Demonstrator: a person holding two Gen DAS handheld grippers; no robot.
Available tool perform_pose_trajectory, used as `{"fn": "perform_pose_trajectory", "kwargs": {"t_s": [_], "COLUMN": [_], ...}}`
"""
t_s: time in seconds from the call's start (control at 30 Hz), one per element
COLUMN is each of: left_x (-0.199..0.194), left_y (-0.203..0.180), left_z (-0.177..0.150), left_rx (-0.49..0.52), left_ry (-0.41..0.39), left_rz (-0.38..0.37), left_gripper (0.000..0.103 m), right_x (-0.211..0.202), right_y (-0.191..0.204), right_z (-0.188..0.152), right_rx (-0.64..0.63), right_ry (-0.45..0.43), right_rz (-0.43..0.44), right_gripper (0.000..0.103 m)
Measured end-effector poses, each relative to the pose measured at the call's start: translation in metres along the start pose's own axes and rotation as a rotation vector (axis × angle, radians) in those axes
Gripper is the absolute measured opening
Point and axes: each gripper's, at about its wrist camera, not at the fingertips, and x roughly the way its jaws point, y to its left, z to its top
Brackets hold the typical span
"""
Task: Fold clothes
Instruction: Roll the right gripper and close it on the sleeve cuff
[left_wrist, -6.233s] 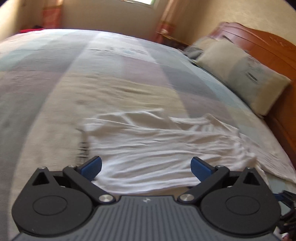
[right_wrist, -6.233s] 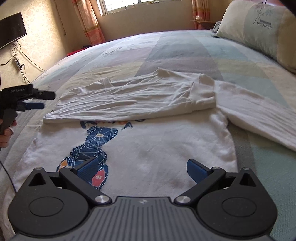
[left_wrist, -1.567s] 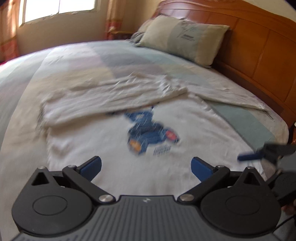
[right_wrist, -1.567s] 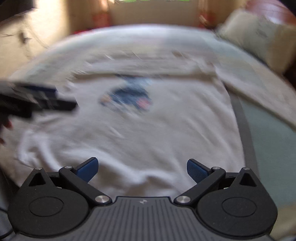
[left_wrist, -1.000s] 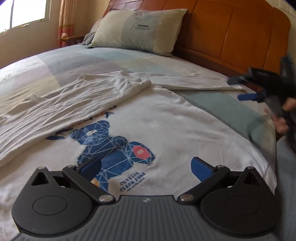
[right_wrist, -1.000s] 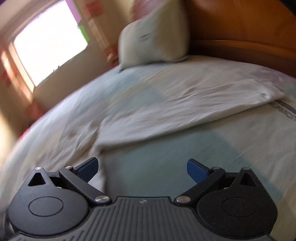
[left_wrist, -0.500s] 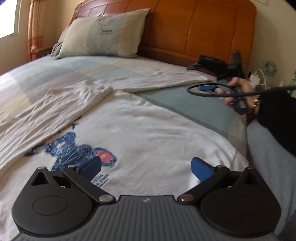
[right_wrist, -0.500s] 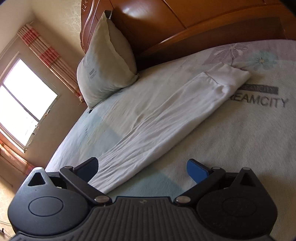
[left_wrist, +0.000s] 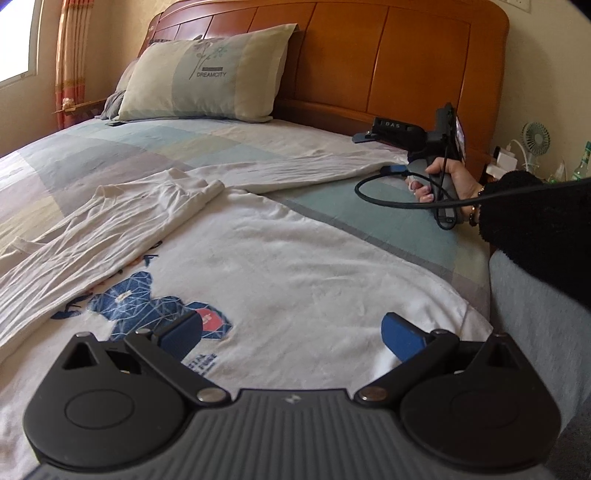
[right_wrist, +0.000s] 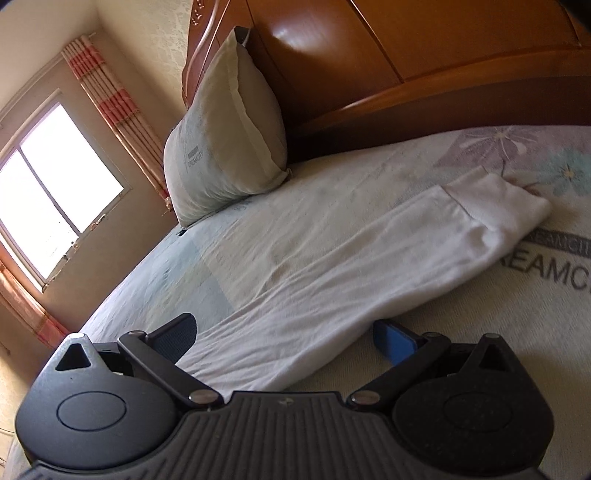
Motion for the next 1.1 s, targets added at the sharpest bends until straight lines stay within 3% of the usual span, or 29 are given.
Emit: {"fn": "perform_pose_trajectory", "kwargs": {"t_s": [0.13, 0.23, 0.37, 0.47, 0.6, 0.87, 1.1], "left_x": [-0.013, -0.028, -0.041, -0.044, -0.035, -0.018, -0.013], "left_y": [0.008, 0.014, 0.024, 0.023, 0.025, 0.029, 0.038], "left_z": [0.008, 0.009, 0.003, 0.003, 0.002, -0.003, -0.006], "left_rx": [0.031, 0.06, 0.007, 0.017, 0.002, -0.007, -0.028], "left_ry": [-0.006, -0.071, -0.142, -0.161, -0.135, -0.059, -0.036], "left_rz": [0.002, -0.009, -0.08, -0.091, -0.091, -0.018, -0.002], "left_gripper": [0.102, 0.102, 0.102, 0.102, 0.102, 0.102, 0.102], "right_x": [-0.005, 0.001, 0.014, 0.018, 0.026, 0.041, 0.019], "right_y": [-0.003, -0.003, 0.0, 0.002, 0.003, -0.001, 0.023], "right_z": [-0.002, 0.001, 0.006, 0.006, 0.008, 0.021, 0.027], "right_rx": [0.065, 0.019, -0.095, -0.079, -0.074, -0.044, -0.031], "right_ry": [-0.012, -0.011, -0.025, -0.028, -0.036, -0.069, -0.137], "right_rz": [0.006, -0.006, -0.079, -0.078, -0.075, -0.076, 0.02], "right_gripper": [0.103, 0.103, 0.103, 0.103, 0.103, 0.103, 0.103]}}
